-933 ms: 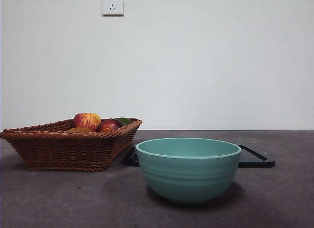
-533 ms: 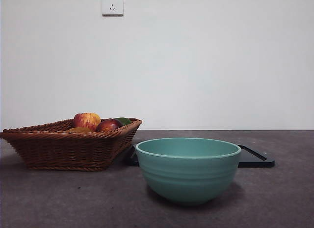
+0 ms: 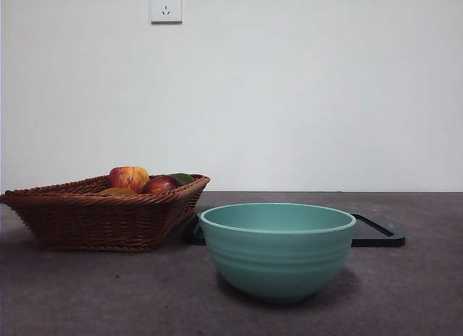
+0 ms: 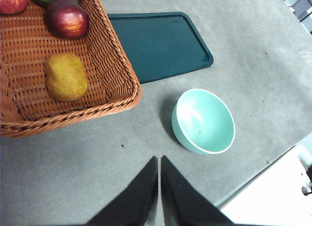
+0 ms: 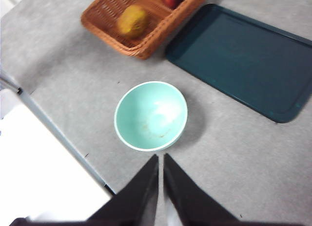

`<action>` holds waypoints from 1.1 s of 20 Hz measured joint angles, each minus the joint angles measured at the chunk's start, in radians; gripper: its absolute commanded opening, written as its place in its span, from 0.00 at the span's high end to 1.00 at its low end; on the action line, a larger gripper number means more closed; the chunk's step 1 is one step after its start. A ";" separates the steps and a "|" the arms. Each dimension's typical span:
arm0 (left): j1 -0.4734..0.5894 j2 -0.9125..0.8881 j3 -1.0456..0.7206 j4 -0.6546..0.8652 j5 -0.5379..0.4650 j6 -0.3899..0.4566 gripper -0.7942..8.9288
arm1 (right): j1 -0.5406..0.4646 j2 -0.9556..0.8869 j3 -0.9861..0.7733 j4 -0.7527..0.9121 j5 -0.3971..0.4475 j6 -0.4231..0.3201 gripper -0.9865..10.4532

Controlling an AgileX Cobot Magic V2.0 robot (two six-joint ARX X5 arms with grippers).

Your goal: Pick up the wifruite, put it on the bowl, pick up the plate, put it on desk

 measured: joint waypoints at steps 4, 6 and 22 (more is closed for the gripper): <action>0.000 0.000 0.000 0.000 0.000 0.001 0.79 | 0.004 0.000 0.000 0.000 0.000 0.000 0.86; 0.000 0.000 0.000 0.000 0.000 0.001 0.58 | 0.004 0.000 0.000 0.000 0.000 0.000 0.68; 0.000 0.042 0.031 0.045 -0.004 -0.020 0.44 | 0.004 0.000 0.000 0.000 0.000 0.001 0.54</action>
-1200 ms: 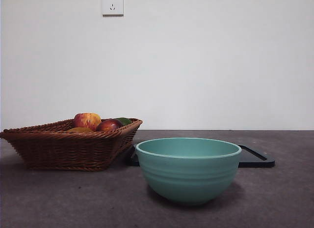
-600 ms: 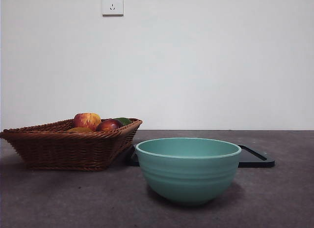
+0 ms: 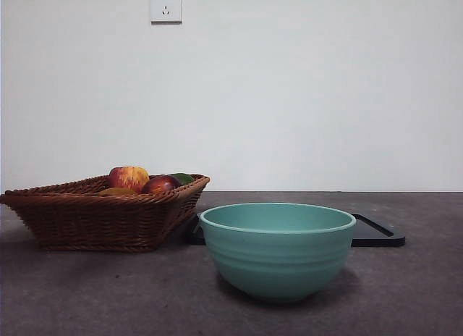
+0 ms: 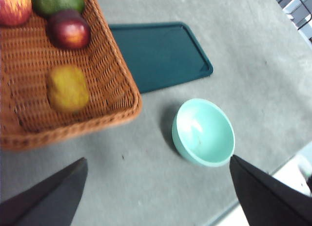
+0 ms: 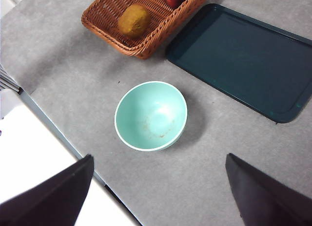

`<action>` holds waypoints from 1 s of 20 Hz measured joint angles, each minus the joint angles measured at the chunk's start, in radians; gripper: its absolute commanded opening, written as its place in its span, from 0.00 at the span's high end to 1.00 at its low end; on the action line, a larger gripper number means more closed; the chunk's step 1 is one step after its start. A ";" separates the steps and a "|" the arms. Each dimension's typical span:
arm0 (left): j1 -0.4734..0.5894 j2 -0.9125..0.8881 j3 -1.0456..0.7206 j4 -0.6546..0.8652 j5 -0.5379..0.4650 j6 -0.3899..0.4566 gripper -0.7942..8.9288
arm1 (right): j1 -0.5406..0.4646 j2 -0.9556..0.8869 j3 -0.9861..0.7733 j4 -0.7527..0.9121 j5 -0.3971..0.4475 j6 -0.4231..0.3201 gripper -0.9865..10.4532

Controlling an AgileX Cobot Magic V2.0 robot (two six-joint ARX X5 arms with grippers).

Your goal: Pick up the wifruite, put it on the bowl, pick up the plate, put it on desk

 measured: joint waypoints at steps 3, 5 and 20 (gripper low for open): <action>-0.019 0.076 0.072 0.008 -0.033 -0.002 0.44 | 0.000 0.000 0.000 0.000 0.000 0.000 0.54; -0.045 0.142 0.143 0.010 -0.090 -0.004 0.45 | 0.000 0.000 0.000 0.000 0.000 0.000 0.54; -0.200 0.732 0.304 0.145 -0.460 -0.019 0.47 | 0.000 0.000 0.000 0.000 0.000 0.001 0.54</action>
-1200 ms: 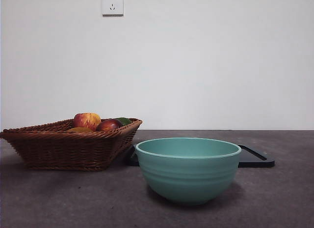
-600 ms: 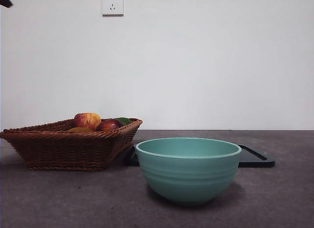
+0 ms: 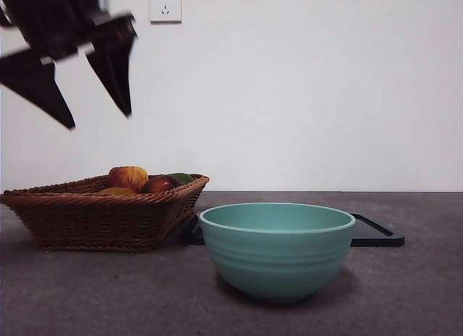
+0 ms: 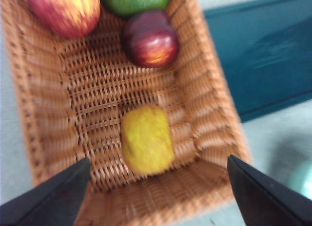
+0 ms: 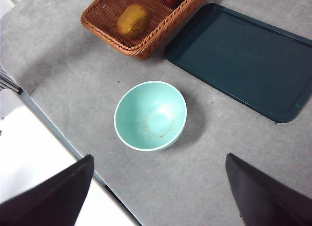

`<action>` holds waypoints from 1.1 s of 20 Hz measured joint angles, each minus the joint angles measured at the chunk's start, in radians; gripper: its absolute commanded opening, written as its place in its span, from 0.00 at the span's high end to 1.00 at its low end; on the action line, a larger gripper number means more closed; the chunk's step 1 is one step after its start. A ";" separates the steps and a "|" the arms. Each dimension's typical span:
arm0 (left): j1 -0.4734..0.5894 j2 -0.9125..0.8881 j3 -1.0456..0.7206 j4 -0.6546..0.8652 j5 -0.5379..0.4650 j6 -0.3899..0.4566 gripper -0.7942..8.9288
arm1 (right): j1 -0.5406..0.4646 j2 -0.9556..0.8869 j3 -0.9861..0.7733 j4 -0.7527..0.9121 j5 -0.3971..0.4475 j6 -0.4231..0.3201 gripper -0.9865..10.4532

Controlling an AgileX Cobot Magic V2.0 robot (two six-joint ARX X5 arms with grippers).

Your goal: Pick up the wifruite, put it on the bowl, pick up the plate, put it on desk

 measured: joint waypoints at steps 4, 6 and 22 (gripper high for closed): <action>0.000 0.135 0.000 0.069 -0.009 0.000 0.47 | 0.000 0.000 0.000 0.000 0.001 0.000 0.54; -0.001 0.188 0.000 0.101 -0.011 0.000 0.47 | 0.000 0.000 0.000 0.000 0.002 0.000 0.54; -0.041 0.303 0.004 0.106 -0.068 0.000 0.74 | 0.000 0.000 0.000 0.000 0.006 0.000 0.54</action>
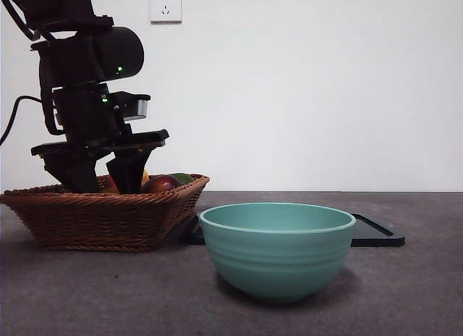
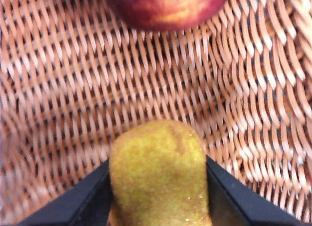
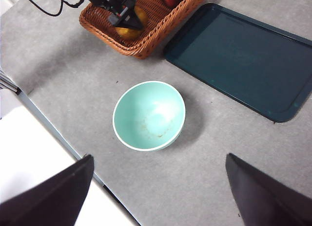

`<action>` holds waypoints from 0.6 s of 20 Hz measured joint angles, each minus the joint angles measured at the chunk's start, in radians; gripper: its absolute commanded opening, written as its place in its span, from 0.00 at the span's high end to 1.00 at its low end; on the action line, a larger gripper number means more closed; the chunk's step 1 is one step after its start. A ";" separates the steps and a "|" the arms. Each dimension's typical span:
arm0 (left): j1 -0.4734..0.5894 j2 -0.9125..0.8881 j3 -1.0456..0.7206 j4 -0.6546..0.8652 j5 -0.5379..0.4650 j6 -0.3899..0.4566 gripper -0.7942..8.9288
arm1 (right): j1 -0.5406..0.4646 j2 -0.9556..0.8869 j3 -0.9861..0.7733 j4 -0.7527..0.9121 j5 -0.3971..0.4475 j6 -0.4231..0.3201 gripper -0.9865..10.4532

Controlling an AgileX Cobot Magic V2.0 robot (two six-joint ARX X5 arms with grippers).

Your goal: Pick up the wifruite, put it on the bowl, pick up the plate, put it on desk

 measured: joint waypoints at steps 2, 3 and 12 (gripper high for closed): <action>-0.008 -0.079 0.000 -0.011 0.000 0.000 0.74 | 0.000 0.000 0.000 0.000 0.000 0.000 0.54; -0.019 -0.147 0.000 -0.011 0.001 0.000 0.74 | 0.000 0.000 0.000 0.000 0.000 0.000 0.54; -0.354 -0.447 0.005 -0.094 0.115 0.013 0.73 | 0.000 0.000 0.000 0.000 0.000 0.000 0.54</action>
